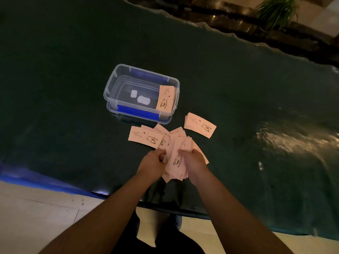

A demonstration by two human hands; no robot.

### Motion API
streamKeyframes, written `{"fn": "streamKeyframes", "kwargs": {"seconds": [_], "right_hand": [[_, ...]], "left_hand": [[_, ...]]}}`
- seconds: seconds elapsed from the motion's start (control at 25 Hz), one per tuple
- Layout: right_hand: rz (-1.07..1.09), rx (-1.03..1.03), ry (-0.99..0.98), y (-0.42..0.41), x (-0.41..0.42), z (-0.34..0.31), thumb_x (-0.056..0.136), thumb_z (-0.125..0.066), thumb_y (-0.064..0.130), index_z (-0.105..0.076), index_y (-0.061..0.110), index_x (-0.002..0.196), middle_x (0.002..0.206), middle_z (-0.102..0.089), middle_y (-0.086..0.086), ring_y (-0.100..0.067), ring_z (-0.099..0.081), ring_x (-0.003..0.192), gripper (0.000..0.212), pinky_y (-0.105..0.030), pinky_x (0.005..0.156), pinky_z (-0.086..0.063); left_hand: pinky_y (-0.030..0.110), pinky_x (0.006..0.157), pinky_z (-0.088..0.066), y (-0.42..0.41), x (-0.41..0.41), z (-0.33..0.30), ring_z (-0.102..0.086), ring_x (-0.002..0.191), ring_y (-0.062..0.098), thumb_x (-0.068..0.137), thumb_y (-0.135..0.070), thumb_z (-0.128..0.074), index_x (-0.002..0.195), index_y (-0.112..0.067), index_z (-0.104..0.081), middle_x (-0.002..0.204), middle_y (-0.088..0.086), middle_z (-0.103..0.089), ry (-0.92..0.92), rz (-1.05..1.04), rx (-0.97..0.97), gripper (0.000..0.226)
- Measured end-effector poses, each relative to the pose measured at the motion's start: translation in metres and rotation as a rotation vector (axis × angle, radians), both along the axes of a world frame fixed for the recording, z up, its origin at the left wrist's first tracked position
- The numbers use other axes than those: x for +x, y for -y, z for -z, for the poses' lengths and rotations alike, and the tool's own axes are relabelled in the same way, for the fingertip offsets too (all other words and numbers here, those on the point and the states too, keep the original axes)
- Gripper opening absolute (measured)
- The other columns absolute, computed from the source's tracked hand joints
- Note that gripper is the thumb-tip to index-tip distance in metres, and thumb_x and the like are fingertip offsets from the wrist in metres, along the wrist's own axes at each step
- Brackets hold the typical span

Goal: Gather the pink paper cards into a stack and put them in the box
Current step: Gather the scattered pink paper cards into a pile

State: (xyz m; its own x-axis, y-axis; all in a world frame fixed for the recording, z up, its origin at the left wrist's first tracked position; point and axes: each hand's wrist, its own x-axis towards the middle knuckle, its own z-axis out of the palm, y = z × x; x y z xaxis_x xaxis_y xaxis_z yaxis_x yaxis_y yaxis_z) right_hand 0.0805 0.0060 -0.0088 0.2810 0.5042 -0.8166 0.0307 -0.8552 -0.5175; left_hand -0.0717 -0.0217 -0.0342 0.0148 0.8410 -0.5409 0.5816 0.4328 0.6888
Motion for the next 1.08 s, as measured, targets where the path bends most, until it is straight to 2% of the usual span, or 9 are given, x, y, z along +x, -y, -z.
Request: {"fn": "streamKeyframes", "kwargs": {"seconds": [0.12,0.24,0.32,0.4,0.52,0.68,0.84,0.96,1.08], "right_hand": [[0.046,0.000,0.082,0.009,-0.005,0.006,0.097,-0.072,0.032,-0.061,0.028,0.138,0.131,-0.066,-0.009,-0.028,-0.069,0.103,0.043,-0.046,0.079,-0.063],[0.103,0.043,0.075,0.015,-0.010,0.007,0.097,-0.072,0.031,-0.055,0.029,0.144,0.137,-0.065,-0.009,-0.030,-0.068,0.108,0.050,-0.053,0.091,-0.062],[0.110,0.059,0.078,0.015,-0.008,0.004,0.096,-0.074,0.030,-0.045,0.030,0.152,0.139,-0.063,-0.008,-0.026,-0.067,0.104,0.063,-0.048,0.087,-0.061],[0.098,0.045,0.062,0.012,-0.006,-0.001,0.092,-0.079,0.031,-0.043,0.029,0.150,0.133,-0.064,-0.004,-0.022,-0.067,0.097,0.068,-0.042,0.073,-0.058],[0.001,0.043,0.015,0.006,0.001,-0.008,0.091,-0.080,0.030,-0.062,0.020,0.137,0.121,-0.074,-0.001,-0.020,-0.073,0.093,0.051,-0.038,0.064,-0.055],[0.007,0.136,-0.108,-0.007,0.013,-0.018,0.094,-0.078,0.023,-0.068,0.022,0.123,0.111,-0.081,-0.003,-0.023,-0.080,0.095,0.031,-0.051,0.084,-0.066],[-0.243,0.128,-0.058,-0.031,0.006,-0.028,0.094,-0.078,0.024,-0.065,0.026,0.133,0.119,-0.076,-0.001,-0.022,-0.076,0.102,0.041,-0.049,0.090,-0.063],[-0.498,0.118,0.008,-0.049,-0.008,-0.031,0.093,-0.078,0.026,-0.062,0.026,0.141,0.131,-0.071,-0.001,-0.015,-0.070,0.100,0.051,-0.036,0.077,-0.060],[-0.705,0.131,0.088,-0.066,-0.018,-0.026,0.093,-0.078,0.028,-0.062,0.023,0.141,0.129,-0.067,0.000,-0.007,-0.063,0.092,0.051,-0.026,0.068,-0.049]], "left_hand": [[0.030,0.094,-0.053,0.000,0.006,-0.001,-0.063,0.112,0.017,0.099,-0.005,-0.053,0.134,-0.018,-0.064,0.124,0.002,-0.067,-0.002,0.014,-0.018,0.039],[0.025,0.077,-0.049,0.001,0.014,-0.004,-0.062,0.100,0.015,0.098,-0.007,-0.053,0.127,-0.018,-0.066,0.115,-0.001,-0.068,0.016,0.022,-0.025,0.033],[0.024,0.076,-0.047,0.002,0.017,-0.005,-0.062,0.101,0.016,0.100,-0.012,-0.052,0.126,-0.022,-0.065,0.120,0.000,-0.068,0.026,0.034,-0.039,0.030],[0.025,0.083,-0.047,0.002,0.018,-0.006,-0.063,0.109,0.016,0.103,-0.019,-0.051,0.130,-0.024,-0.065,0.128,-0.001,-0.068,0.053,0.034,-0.067,0.031],[0.027,0.089,-0.045,-0.001,0.009,-0.006,-0.062,0.114,0.013,0.102,-0.031,-0.056,0.129,-0.028,-0.068,0.132,-0.005,-0.068,0.079,-0.079,-0.106,0.030],[0.023,0.065,-0.041,-0.011,-0.021,-0.003,-0.059,0.090,0.007,0.096,-0.036,-0.063,0.114,-0.028,-0.069,0.120,-0.003,-0.071,-0.051,-0.303,-0.105,0.020],[0.031,0.077,-0.048,-0.025,-0.049,-0.004,-0.058,0.098,0.016,0.090,-0.033,-0.075,0.130,-0.018,-0.056,0.136,0.006,-0.055,-0.127,-0.497,-0.011,0.047],[0.037,0.088,-0.049,-0.039,-0.062,-0.007,-0.059,0.113,0.025,0.090,-0.029,-0.072,0.150,-0.014,-0.042,0.153,0.010,-0.036,-0.119,-0.546,-0.023,0.068],[0.034,0.089,-0.044,-0.052,-0.063,-0.009,-0.058,0.113,0.024,0.094,-0.027,-0.066,0.151,-0.014,-0.047,0.155,0.010,-0.034,-0.110,-0.461,-0.061,0.061]]}}
